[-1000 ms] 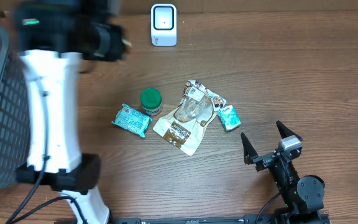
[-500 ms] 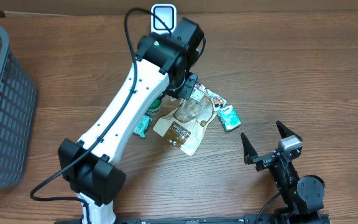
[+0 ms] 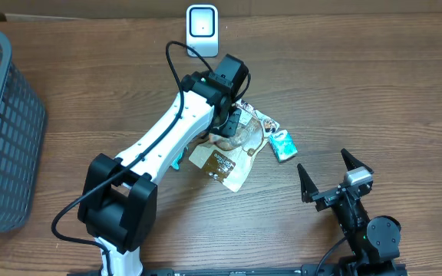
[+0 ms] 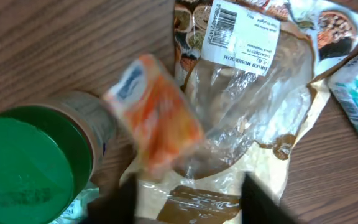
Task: Scan the item barcode
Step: 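Carry the orange pack out and set it beside the jar, then raise the left arm to the upper left and hold it there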
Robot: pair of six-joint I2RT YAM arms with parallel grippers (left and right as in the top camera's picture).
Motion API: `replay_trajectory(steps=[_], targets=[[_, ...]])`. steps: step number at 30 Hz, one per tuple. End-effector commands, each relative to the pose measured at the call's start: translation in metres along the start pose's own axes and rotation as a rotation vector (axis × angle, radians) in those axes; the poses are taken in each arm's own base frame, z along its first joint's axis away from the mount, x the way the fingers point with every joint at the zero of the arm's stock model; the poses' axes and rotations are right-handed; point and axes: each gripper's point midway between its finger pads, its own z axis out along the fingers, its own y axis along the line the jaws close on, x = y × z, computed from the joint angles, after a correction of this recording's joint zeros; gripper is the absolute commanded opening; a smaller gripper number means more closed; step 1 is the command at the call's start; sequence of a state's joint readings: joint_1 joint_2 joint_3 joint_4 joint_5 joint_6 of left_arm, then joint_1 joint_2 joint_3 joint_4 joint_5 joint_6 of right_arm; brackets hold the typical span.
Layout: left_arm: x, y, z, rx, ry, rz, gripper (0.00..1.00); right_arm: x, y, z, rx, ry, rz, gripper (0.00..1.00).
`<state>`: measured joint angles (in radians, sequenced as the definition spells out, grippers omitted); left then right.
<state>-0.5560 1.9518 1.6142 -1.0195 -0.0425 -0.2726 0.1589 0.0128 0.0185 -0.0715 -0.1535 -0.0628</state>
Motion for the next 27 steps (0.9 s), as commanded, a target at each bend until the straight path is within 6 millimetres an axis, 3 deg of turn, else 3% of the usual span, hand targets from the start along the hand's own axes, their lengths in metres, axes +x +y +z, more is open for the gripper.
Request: replay_trajectory(steps=[1, 6, 12, 15, 18, 22, 27], targets=[[0.003, -0.002, 0.004, 0.003, 0.010, -0.047, 0.62, 0.002, 0.002, 0.000, -0.008, -0.004, 0.003, 1.00], [-0.003, -0.008, -0.014, 0.070, 0.003, -0.061, 0.68, 0.002, 0.002, 0.000, -0.008, -0.004, 0.003, 1.00], [-0.028, 0.022, -0.080, 0.077, -0.093, -0.130, 0.69, 0.002, 0.002, 0.000, -0.008, -0.004, 0.003, 1.00], [-0.039, 0.050, -0.126, 0.078, -0.191, -0.185, 0.73, 0.002, 0.002, 0.000, -0.008, -0.004, 0.003, 1.00], [-0.041, 0.087, -0.166, 0.059, -0.286, -0.244, 1.00, 0.002, 0.002, 0.000, -0.008, -0.004, 0.003, 1.00], [-0.027, 0.142, -0.200, 0.015, -0.354, -0.336, 1.00, 0.002, 0.002, 0.000, -0.008, -0.004, 0.003, 1.00], [-0.005, 0.195, -0.222, 0.000, -0.385, -0.368, 1.00, 0.002, 0.002, 0.000, -0.008, -0.004, 0.003, 1.00]])
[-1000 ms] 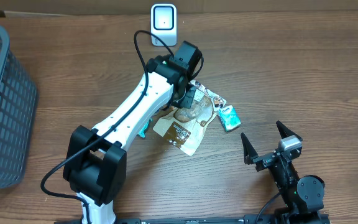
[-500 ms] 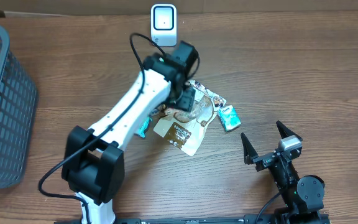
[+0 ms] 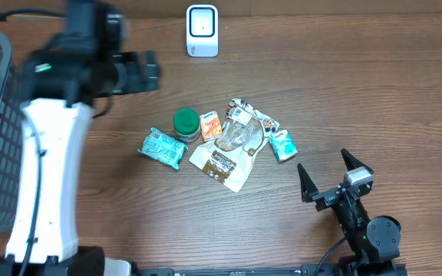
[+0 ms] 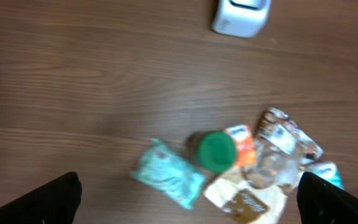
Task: Scan the item barcode
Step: 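Raise the left arm to the upper left and hold it there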
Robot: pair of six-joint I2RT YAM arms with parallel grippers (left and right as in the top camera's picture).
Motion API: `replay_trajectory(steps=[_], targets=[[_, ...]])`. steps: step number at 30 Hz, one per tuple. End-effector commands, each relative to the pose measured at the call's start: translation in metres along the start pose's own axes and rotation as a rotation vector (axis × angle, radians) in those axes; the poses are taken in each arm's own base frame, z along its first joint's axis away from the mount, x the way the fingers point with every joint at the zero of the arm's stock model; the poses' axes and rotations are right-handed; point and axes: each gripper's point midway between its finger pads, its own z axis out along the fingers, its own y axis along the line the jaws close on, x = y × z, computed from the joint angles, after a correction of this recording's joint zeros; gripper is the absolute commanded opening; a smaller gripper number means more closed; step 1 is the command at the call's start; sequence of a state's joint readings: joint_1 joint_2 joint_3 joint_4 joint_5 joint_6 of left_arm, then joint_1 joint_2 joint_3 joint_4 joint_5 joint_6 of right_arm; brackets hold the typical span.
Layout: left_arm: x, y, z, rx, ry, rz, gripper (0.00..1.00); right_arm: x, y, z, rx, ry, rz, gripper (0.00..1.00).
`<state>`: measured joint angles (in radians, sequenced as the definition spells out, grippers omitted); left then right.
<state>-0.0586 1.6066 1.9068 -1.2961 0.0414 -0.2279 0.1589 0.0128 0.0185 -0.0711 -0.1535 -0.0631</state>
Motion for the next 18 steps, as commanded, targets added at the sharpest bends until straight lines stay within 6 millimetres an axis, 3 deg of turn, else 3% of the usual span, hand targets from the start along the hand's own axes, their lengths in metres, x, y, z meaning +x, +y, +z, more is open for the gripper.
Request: replay_trajectory(steps=[1, 5, 11, 18], targets=[[-0.005, 0.024, -0.011, 0.039, -0.013, 0.041, 1.00, 0.002, 0.002, 0.000, -0.008, -0.004, 0.003, 1.00], [-0.011, 0.047, -0.017, 0.118, -0.031, 0.042, 1.00, 0.002, 0.002, 0.000, -0.008, -0.004, 0.003, 1.00], [-0.013, 0.090, -0.021, 0.073, -0.043, -0.065, 1.00, 0.002, 0.002, 0.000, -0.008, -0.004, 0.003, 1.00], [-0.009, 0.101, -0.021, 0.036, -0.031, -0.081, 1.00, 0.002, 0.002, 0.000, -0.008, -0.004, 0.003, 1.00]])
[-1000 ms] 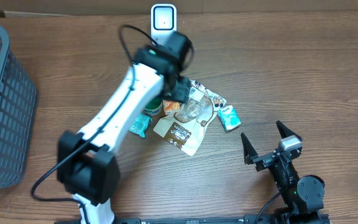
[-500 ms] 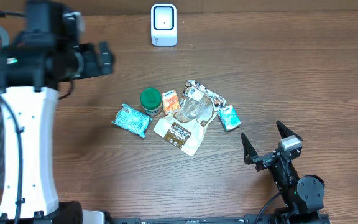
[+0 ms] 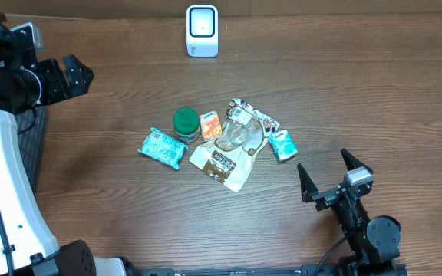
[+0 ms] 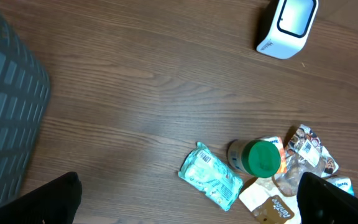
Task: Scan the item barcode
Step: 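Raise the left arm to the upper left and hold it there, then move the right gripper left toward the teal tissue pack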
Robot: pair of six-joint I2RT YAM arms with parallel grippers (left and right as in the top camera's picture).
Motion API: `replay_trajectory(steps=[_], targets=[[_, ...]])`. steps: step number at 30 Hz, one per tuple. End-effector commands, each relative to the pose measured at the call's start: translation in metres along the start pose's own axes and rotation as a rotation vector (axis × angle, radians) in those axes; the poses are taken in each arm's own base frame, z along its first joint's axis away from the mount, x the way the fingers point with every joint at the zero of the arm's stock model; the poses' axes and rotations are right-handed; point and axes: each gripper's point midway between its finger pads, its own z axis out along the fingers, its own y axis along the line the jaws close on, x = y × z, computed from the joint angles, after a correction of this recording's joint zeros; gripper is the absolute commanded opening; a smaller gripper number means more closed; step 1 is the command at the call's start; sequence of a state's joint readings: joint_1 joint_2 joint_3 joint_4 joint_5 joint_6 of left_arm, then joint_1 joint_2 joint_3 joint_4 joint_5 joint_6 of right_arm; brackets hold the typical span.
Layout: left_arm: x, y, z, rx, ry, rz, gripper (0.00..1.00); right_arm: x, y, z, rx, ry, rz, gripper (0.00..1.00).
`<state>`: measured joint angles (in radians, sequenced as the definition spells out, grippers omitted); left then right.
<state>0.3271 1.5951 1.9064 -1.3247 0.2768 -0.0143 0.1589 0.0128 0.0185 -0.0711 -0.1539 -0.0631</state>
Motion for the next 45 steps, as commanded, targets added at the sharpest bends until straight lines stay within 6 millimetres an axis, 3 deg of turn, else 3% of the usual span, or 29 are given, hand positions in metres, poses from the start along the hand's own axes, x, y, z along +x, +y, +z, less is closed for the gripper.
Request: replay_trajectory(steps=[1, 17, 25, 30, 34, 38, 42, 45], targets=[[0.000, 0.000, -0.001, 0.002, 0.001, 0.030, 1.00, 0.002, 0.002, 0.000, -0.008, -0.004, 0.003, 1.00], [0.000, -0.001, 0.000, 0.002, 0.001, 0.030, 1.00, 0.001, 0.000, 0.000, 0.000, -0.006, 0.002, 1.00], [0.000, -0.001, 0.000, 0.002, 0.001, 0.030, 1.00, -0.017, 0.026, -0.003, -0.152, -0.054, 0.060, 1.00], [0.000, -0.001, 0.000, 0.002, 0.001, 0.030, 1.00, -0.049, 0.027, -0.009, -0.154, -0.043, 0.096, 1.00], [0.000, -0.001, 0.000, 0.002, 0.001, 0.030, 1.00, -0.079, 0.028, -0.009, -0.148, 0.034, 0.113, 1.00], [0.000, -0.001, 0.000, 0.002, 0.001, 0.030, 1.00, -0.095, 0.026, 0.002, -0.143, 0.191, 0.097, 1.00], [0.000, -0.001, 0.000, 0.002, 0.001, 0.030, 1.00, -0.098, 0.023, 0.020, -0.140, 0.375, 0.125, 1.00], [0.000, -0.001, 0.000, 0.002, 0.001, 0.030, 1.00, -0.085, 0.020, 0.036, -0.133, 0.557, 0.170, 1.00]])
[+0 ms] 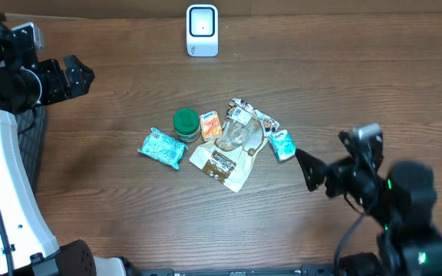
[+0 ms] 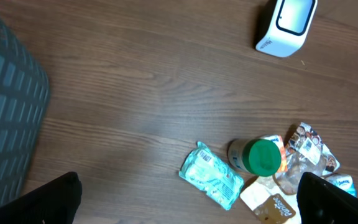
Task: Scan the item barcode
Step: 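Move the right gripper left toward the teal tissue pack, then close the right gripper on the teal tissue pack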
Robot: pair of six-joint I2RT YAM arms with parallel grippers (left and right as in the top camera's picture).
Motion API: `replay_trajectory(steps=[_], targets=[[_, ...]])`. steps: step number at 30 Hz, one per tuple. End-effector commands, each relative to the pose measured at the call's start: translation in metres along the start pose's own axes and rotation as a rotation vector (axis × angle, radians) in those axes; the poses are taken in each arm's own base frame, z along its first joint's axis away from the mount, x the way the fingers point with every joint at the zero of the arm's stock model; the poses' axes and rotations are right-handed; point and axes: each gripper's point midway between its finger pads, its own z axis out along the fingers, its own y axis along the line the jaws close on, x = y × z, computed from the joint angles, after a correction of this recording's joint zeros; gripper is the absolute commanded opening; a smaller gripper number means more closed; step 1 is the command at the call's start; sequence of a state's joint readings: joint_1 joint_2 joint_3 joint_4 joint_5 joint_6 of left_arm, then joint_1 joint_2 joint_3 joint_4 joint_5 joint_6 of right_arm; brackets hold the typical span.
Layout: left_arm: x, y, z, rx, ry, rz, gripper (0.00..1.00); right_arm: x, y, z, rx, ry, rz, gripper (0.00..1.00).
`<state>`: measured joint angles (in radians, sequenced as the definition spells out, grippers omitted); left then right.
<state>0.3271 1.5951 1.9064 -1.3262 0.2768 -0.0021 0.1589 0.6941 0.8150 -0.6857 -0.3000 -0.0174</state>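
Note:
The items lie in a heap mid-table: a green-lidded jar (image 1: 186,121), a teal packet (image 1: 162,148), a small orange packet (image 1: 211,124), a clear-and-brown bag (image 1: 231,146) with a barcode label, and a small tissue pack (image 1: 282,144). The white scanner (image 1: 202,31) stands at the back edge. My left gripper (image 1: 74,75) hangs open and empty high at the far left; its view shows the jar (image 2: 263,157), the teal packet (image 2: 211,182) and the scanner (image 2: 288,25). My right gripper (image 1: 321,149) is open, just right of the tissue pack, holding nothing.
A grey mesh basket (image 2: 8,118) stands at the left edge under my left arm. Bare wooden tabletop (image 1: 344,84) surrounds the heap.
My right arm has left its low place at the front right and now stands higher and nearer the heap, its open fingers close to the tissue pack. The left arm has not moved.
My left gripper was first low over the heap, by the orange packet and the jar. Then it was high at the back left, open and empty, then by the basket, where it stays. All items lie where they were; only the right arm has moved since.

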Motion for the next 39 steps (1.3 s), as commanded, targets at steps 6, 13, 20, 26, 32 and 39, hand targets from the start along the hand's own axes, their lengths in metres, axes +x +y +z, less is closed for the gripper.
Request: replay_trajectory(steps=[6, 13, 20, 26, 32, 39], targets=[[-0.001, -0.001, 0.000, 0.002, -0.001, 0.018, 1.00, 0.023, -0.025, 0.064, 0.039, 0.416, 0.118, 1.00], [-0.001, -0.001, 0.000, 0.002, -0.001, 0.018, 1.00, 0.082, -0.035, 0.116, -0.010, 0.657, 0.226, 1.00], [-0.001, -0.001, 0.000, 0.002, -0.001, 0.018, 1.00, 0.114, -0.056, 0.136, 0.006, 0.755, 0.349, 0.40], [-0.001, -0.001, 0.000, 0.002, -0.001, 0.018, 1.00, 0.124, -0.084, 0.140, -0.010, 0.741, 0.492, 0.41], [-0.001, -0.001, 0.000, 0.002, -0.001, 0.018, 1.00, 0.141, -0.089, 0.153, -0.045, 0.741, 0.536, 0.41], [-0.001, -0.001, 0.000, 0.002, -0.001, 0.018, 1.00, 0.160, -0.087, 0.163, -0.076, 0.783, 0.570, 0.36]])
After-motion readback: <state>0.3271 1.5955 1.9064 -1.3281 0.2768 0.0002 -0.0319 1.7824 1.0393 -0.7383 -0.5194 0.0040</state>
